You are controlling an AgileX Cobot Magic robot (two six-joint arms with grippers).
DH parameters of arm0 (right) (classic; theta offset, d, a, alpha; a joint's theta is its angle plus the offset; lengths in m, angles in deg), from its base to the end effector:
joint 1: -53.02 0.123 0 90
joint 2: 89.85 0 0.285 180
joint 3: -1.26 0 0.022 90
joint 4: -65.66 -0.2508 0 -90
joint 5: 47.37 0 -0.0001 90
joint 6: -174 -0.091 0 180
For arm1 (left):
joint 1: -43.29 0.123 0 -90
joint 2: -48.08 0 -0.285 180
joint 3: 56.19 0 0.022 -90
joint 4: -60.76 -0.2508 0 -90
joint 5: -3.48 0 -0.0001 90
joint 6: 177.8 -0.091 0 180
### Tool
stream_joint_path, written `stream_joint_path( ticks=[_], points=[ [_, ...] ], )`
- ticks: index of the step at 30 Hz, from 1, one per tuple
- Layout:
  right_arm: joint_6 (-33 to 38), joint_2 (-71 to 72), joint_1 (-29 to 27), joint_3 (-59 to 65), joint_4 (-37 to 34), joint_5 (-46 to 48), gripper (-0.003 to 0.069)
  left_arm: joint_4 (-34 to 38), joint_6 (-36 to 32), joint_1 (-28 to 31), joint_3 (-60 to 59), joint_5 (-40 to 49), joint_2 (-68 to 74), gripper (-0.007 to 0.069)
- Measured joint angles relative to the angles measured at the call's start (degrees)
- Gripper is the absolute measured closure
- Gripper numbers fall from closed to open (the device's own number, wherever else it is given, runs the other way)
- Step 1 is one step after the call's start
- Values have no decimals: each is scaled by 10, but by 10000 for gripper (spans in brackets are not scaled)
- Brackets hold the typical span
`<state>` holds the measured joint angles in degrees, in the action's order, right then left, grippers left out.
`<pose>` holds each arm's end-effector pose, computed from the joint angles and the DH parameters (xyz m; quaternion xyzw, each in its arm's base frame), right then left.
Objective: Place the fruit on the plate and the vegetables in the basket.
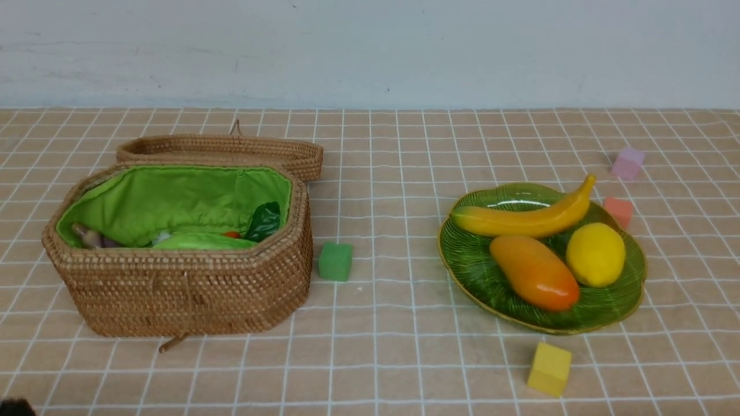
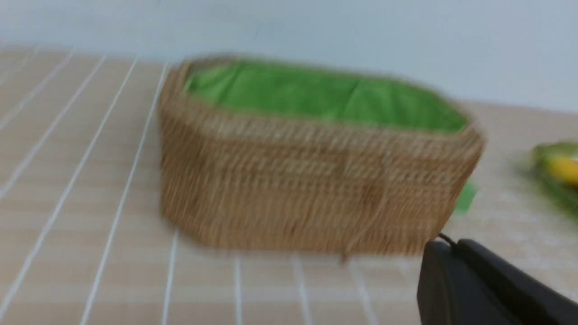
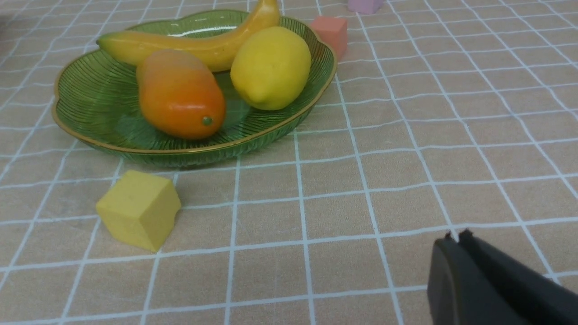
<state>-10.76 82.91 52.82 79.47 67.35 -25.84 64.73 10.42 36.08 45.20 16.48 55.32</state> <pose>0.0525 -0.0012 0.1741 0.0270 0.8033 0.0112 0.5949 0.0551 -0.0084 0.1850 -0.0273 0.7589 -0.1149 0.6404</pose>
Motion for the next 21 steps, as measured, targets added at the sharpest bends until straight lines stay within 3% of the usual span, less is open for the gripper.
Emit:
stream_joint_path(
  ticks=[3,9,21],
  points=[
    [0,0,0,0,0,0,643,1,35,5,-3,72,0,637],
    [0,0,0,0,0,0,638,15,113,5,-4,88,0,637],
    [0,0,0,0,0,0,632,17,127,5,-4,88,0,637]
  ],
)
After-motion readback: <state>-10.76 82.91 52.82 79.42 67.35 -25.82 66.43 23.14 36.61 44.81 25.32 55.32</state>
